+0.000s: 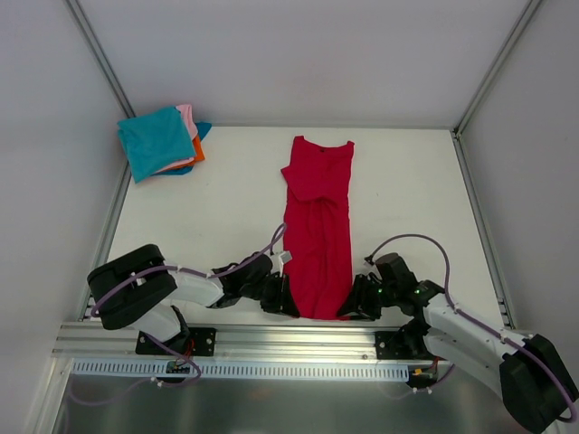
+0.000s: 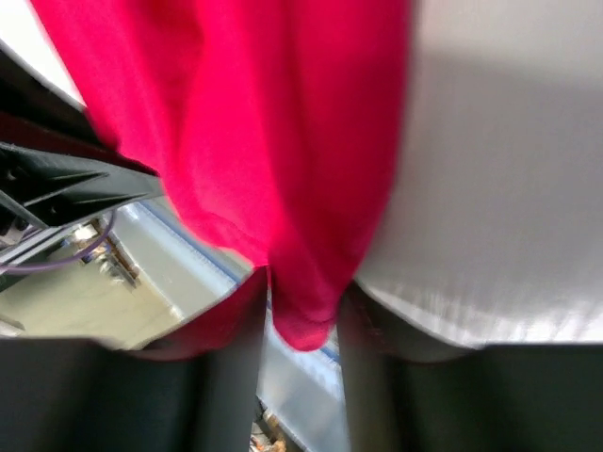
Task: Fold and stack the t-shirts
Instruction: Grab the bottom of the folded rectangular tshirt with both arms
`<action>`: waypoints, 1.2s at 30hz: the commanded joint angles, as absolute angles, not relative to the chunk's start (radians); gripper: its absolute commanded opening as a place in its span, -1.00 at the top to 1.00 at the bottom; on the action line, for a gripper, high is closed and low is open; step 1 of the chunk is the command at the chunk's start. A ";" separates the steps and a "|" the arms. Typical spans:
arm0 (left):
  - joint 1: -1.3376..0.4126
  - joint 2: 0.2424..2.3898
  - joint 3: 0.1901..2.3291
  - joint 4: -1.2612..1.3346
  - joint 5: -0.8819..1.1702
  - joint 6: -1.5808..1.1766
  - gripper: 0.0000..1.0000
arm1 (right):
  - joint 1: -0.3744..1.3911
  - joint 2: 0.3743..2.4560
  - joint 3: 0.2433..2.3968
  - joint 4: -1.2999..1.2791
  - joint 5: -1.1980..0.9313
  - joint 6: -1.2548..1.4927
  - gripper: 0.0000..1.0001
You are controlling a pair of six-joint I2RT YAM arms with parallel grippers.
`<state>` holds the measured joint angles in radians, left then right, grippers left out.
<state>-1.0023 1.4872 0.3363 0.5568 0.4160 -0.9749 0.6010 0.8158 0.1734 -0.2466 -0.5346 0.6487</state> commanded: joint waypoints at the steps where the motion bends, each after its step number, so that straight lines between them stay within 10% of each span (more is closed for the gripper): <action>1: -1.015 1.506 0.357 0.517 0.403 -0.940 0.86 | 0.607 0.830 0.152 -0.291 -0.442 0.620 0.36; 4: -1.015 1.506 0.367 0.496 0.391 -0.928 1.00 | 0.607 0.813 0.149 -0.298 -0.431 0.620 0.99; 36: -1.246 1.411 0.478 0.255 0.266 -1.000 1.00 | 0.637 0.495 0.189 -0.650 -0.512 0.612 0.99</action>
